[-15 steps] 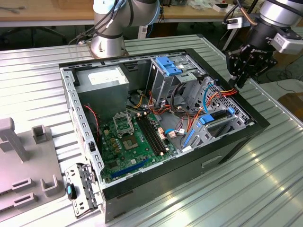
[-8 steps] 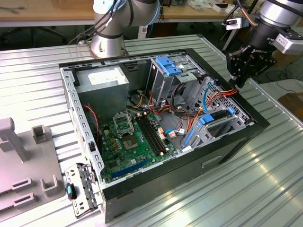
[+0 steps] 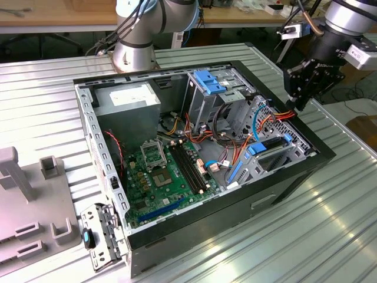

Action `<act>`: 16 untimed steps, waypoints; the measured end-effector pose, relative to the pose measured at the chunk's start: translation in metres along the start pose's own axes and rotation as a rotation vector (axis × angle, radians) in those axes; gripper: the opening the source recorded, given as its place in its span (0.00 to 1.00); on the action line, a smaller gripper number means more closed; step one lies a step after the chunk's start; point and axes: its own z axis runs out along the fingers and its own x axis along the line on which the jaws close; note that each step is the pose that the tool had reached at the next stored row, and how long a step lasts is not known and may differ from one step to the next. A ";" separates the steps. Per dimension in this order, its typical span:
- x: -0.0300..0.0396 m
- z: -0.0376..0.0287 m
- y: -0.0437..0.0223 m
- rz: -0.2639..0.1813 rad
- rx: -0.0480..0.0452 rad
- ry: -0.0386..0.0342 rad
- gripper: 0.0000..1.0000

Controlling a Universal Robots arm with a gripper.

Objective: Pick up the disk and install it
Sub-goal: 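Insert the first disk wire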

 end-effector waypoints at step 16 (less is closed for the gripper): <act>-0.0066 0.0026 0.0071 -0.009 0.0094 0.0348 0.30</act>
